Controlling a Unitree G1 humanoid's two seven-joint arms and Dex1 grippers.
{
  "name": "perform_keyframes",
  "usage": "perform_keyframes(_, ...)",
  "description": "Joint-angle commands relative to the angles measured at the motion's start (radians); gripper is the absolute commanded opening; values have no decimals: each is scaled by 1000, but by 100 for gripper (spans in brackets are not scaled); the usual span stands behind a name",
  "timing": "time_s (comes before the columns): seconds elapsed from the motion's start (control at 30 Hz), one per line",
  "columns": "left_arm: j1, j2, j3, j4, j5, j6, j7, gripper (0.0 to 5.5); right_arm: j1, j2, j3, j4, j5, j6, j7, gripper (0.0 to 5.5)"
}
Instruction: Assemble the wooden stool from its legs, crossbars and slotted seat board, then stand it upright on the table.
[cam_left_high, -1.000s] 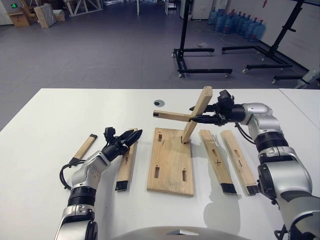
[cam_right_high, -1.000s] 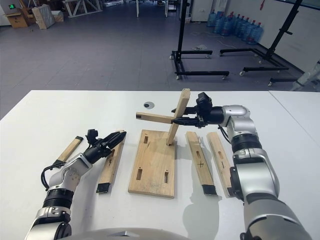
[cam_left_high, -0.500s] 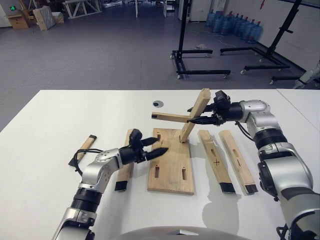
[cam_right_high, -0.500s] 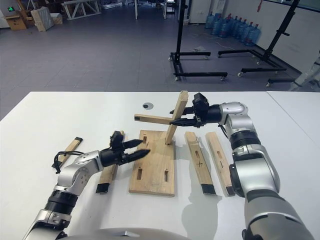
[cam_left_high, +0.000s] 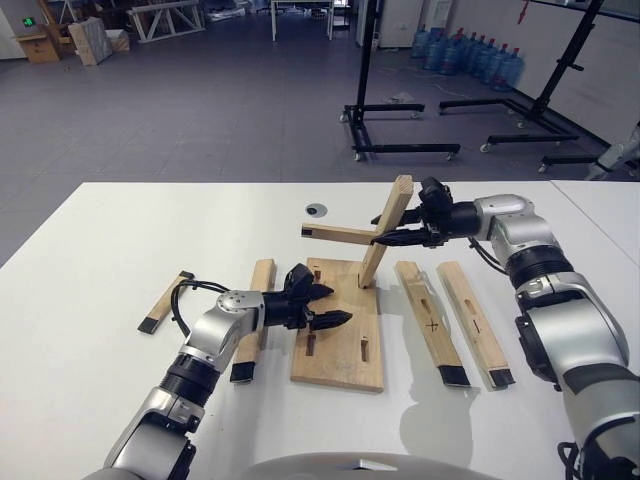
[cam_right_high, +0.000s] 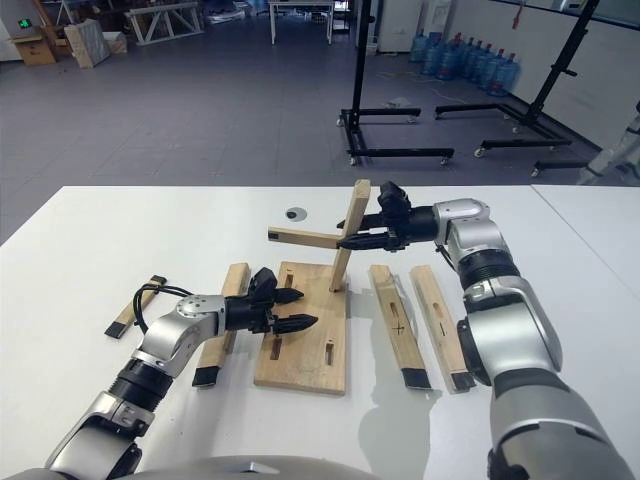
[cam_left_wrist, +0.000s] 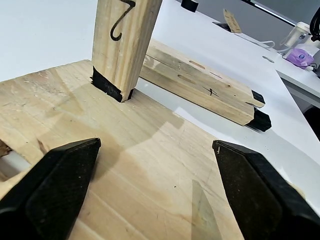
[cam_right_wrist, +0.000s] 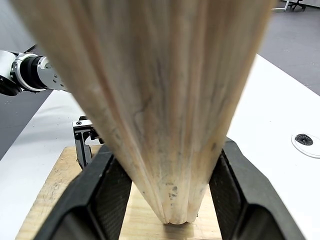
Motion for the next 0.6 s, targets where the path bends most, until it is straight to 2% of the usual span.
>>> perform_keyframes(0.03,56,16,-36,81,57,47,22,412,91,81,71,74,-136,-10,18,205)
perform_keyframes(0.2,67,17,-25,87,52,44,31,412,188,42,119,-62,-161,-153,26,205)
perform_keyframes(0.37,81,14,-11,80,46,46,42,412,340,7,177,-241,-180,-139,21,205)
perform_keyframes(0.6,81,0,1,94,45,41,47,412,319,4,245,-261,-102,120,27,205)
